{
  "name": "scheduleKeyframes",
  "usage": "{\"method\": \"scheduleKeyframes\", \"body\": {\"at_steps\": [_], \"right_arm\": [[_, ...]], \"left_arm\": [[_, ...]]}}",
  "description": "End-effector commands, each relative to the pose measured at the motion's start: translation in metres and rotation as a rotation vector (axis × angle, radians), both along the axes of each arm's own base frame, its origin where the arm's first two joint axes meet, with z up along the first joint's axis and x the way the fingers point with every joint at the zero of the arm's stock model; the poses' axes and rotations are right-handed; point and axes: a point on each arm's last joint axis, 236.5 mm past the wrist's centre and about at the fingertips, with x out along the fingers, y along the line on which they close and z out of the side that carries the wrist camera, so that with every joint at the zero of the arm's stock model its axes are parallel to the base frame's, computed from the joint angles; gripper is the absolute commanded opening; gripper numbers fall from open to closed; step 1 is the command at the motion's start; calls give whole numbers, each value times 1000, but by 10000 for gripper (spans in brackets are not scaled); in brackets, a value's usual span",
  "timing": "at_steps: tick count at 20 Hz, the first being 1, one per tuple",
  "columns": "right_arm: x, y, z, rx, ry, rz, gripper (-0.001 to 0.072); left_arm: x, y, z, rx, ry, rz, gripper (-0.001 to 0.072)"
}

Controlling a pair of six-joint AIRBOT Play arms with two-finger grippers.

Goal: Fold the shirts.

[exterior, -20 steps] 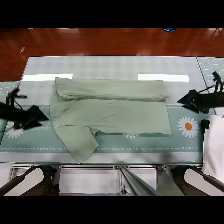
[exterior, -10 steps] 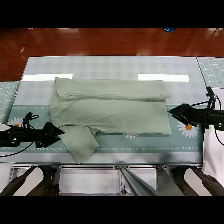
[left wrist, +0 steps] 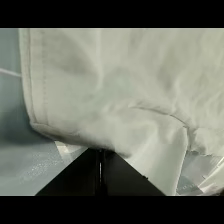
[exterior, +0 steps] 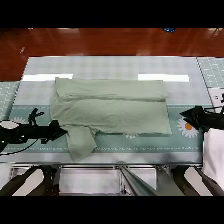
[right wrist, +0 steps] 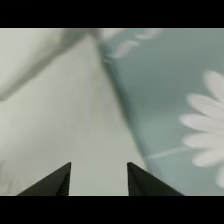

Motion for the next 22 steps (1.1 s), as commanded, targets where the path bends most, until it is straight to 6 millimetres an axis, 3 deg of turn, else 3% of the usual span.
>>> {"method": "scheduleKeyframes", "body": {"at_steps": [1, 5, 11, 14, 16, 17, 18, 19, 22], "right_arm": [[-41, -7, -35, 5, 170, -57, 408], [-50, 20, -56, 101, 251, -15, 407], [-18, 66, -67, 232, 228, 56, 407], [9, 78, -58, 261, 169, 85, 397], [11, 88, -57, 257, 174, 136, 389], [11, 92, -58, 254, 175, 158, 300], [10, 97, -58, 243, 160, 196, 110], [9, 100, -57, 238, 142, 233, 24], [2, 103, -52, 256, 131, 290, 24]], "left_arm": [[2, -3, 3, -8, -10, -13, 18], [2, -3, 3, -5, -18, -24, 18], [2, -3, 3, -4, -19, -24, 18], [3, -2, 3, -1, -22, -21, 18], [5, 0, 2, 6, -27, -16, 18], [5, 0, 2, 6, -27, -15, 18], [5, 0, 3, 5, -27, -16, 18], [5, -1, 3, 3, -25, -18, 18], [4, -3, 7, -9, -24, -31, 18]]}}
